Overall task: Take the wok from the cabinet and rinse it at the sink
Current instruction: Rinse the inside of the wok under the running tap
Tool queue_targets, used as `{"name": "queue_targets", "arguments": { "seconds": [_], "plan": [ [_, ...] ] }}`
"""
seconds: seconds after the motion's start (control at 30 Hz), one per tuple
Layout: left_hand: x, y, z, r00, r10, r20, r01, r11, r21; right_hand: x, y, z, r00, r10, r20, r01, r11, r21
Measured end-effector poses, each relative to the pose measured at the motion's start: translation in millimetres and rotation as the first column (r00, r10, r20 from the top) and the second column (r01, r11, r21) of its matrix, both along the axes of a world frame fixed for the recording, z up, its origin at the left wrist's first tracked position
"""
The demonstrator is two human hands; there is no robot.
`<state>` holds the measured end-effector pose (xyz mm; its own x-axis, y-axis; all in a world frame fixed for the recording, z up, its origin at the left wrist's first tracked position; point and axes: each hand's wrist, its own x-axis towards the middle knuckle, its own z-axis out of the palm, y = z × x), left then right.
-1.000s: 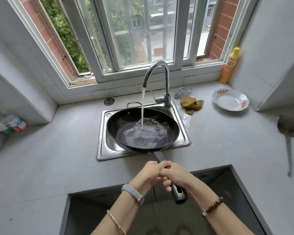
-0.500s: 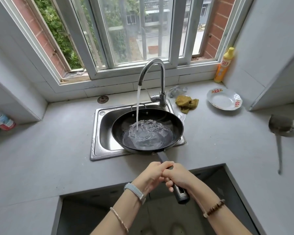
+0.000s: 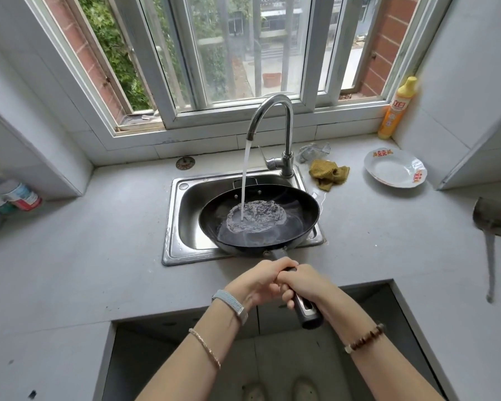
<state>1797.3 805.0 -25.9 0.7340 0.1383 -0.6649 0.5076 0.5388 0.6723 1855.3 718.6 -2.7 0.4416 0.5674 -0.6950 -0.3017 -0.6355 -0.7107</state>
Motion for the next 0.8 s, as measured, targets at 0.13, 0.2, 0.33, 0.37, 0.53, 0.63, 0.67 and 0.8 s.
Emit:
{"name": "queue_targets", "arguments": {
  "seconds": [0.13, 0.2, 0.33, 0.37, 0.53, 0.63, 0.67, 0.8],
  "plan": [
    [2.0, 6.8, 4.2, 1.0, 0.006, -0.01, -0.007, 1.0, -0.016, 6.2, 11.0, 0.7, 1.0, 0.013, 0.021, -0.012, 0.999, -0.03],
    [-0.2, 6.8, 1.0, 1.0, -0.016, 0.013, 0.016, 0.999, -0.041, 5.0, 10.4, 0.9, 0.998, 0.037, 0.046, -0.034, 0.998, -0.046],
    [-12.8, -1.6, -17.0, 0.993, -0.083, 0.085, 0.089, 0.994, -0.066, -12.3, -5.6, -12.7, 0.993, 0.057, 0.107, -0.049, 0.996, -0.081],
    [-16.8, -4.5, -23.1, 0.991, -0.1, 0.09, 0.106, 0.992, -0.068, -18.9, -11.4, -17.2, 0.993, 0.041, 0.108, -0.032, 0.997, -0.076],
    [-32.3, -15.3, -46.6, 0.979, -0.163, 0.122, 0.172, 0.983, -0.065, -38.1, -30.5, -42.0, 0.984, 0.049, 0.174, -0.043, 0.998, -0.038],
    [-35.6, -19.5, -50.2, 0.977, -0.174, 0.123, 0.185, 0.979, -0.083, -39.8, -34.4, -49.1, 0.984, 0.054, 0.169, -0.048, 0.998, -0.041],
    [-35.6, -20.0, -50.8, 0.978, -0.173, 0.118, 0.182, 0.981, -0.074, -39.5, -35.3, -49.2, 0.985, 0.056, 0.163, -0.049, 0.998, -0.046],
    [-29.8, -18.7, -43.1, 0.979, -0.156, 0.129, 0.164, 0.984, -0.061, -32.3, -31.9, -38.1, 0.991, 0.034, 0.13, -0.031, 0.999, -0.022]
  ]
}}
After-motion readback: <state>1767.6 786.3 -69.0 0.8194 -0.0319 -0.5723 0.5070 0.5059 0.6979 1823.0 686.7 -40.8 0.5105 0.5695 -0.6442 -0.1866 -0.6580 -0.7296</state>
